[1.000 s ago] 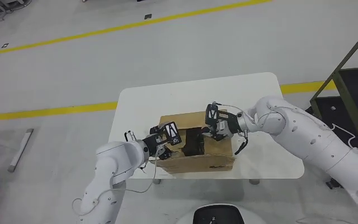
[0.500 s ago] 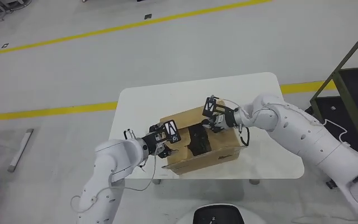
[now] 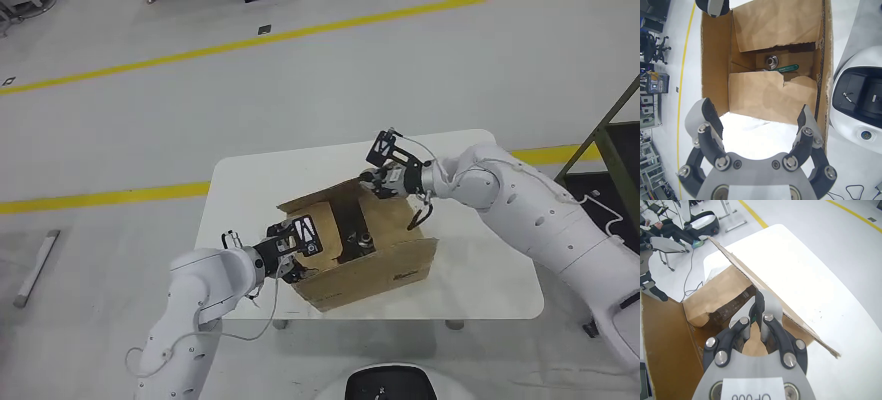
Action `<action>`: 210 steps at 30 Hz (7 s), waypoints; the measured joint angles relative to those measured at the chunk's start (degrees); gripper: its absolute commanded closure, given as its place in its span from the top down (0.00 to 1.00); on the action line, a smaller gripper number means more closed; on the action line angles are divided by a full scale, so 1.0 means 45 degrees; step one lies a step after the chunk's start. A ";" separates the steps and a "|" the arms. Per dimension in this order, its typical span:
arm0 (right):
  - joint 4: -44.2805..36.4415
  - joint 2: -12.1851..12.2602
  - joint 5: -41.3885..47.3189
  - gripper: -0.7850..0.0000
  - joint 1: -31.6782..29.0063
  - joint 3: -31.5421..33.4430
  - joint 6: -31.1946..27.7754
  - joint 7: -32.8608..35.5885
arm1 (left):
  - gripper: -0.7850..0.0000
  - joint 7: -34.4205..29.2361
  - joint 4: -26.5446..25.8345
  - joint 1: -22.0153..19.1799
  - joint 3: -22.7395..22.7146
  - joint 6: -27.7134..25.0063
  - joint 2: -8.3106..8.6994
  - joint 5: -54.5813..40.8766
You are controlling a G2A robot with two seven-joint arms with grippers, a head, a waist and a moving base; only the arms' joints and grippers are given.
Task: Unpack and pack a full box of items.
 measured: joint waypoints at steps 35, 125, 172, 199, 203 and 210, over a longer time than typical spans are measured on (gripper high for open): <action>0.7573 -0.3910 0.1839 0.00 0.1865 -0.1067 0.1154 -0.0290 | 1.00 0.0188 0.0271 -0.0283 -0.0147 0.0525 0.0547 -0.0317; -0.1440 0.5119 0.3681 0.00 -0.3354 -0.0501 -0.3824 -0.4329 | 1.00 0.1033 -0.0332 -0.0135 -0.0111 0.2049 0.1042 -0.0752; -0.4424 0.4489 0.0218 1.00 -0.4574 0.1075 -0.1911 -0.2269 | 1.00 0.1033 -0.0332 -0.0135 -0.0111 0.2049 0.1042 -0.0752; -0.3547 0.2627 -1.0817 0.27 -0.2755 -0.0026 0.1235 -0.7374 | 1.00 0.1033 -0.0332 -0.0135 -0.0111 0.2049 0.1042 -0.0752; -0.2770 0.2092 -1.1037 0.05 -0.2234 -0.0530 0.0968 -0.7417 | 1.00 0.1033 -0.0332 -0.0135 -0.0111 0.2049 0.1042 -0.0752; -0.1571 0.1464 -1.0037 0.00 -0.1885 -0.0489 0.0506 -0.8447 | 1.00 0.1033 -0.0332 -0.0135 -0.0111 0.2049 0.1042 -0.0752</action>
